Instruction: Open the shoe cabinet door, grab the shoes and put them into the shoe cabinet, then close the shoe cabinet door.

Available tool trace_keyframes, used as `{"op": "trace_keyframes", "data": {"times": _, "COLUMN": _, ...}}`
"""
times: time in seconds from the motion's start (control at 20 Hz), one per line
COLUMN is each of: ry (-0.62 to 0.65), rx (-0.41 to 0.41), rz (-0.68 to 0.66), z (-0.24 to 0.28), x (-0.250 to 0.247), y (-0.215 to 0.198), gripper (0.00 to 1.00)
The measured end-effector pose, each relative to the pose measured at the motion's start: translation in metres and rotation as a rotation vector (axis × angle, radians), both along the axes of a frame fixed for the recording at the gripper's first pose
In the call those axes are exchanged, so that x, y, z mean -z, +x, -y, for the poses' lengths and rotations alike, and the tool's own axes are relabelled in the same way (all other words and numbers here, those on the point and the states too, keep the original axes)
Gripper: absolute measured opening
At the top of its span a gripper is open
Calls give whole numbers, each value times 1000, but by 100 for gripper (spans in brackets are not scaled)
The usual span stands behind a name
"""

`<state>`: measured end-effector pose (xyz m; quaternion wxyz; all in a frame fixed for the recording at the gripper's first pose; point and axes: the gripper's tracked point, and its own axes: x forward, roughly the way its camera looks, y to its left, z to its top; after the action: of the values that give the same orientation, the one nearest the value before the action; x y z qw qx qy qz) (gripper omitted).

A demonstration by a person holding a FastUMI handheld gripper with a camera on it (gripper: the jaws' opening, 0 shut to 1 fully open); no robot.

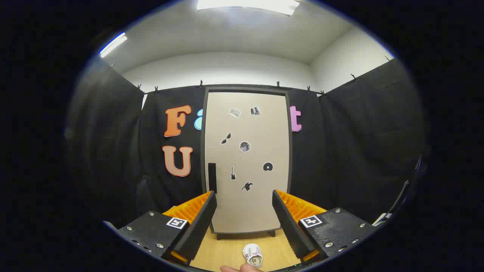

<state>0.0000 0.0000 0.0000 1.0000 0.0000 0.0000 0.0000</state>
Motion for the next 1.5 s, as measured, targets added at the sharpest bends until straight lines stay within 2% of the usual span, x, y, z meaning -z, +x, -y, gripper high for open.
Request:
{"op": "trace_keyframes", "data": {"times": 0.85, "ry": -11, "rx": -19, "rz": -3, "z": -29, "x": 2, "y": 9, "gripper": 93}}
{"op": "trace_keyframes", "data": {"times": 1.3, "ry": -19, "rx": -11, "rz": -7, "z": -64, "x": 10, "y": 37, "gripper": 93}}
{"op": "trace_keyframes", "data": {"times": 1.5, "ry": -31, "rx": -10, "rz": -9, "z": -79, "x": 13, "y": 67, "gripper": 92}}
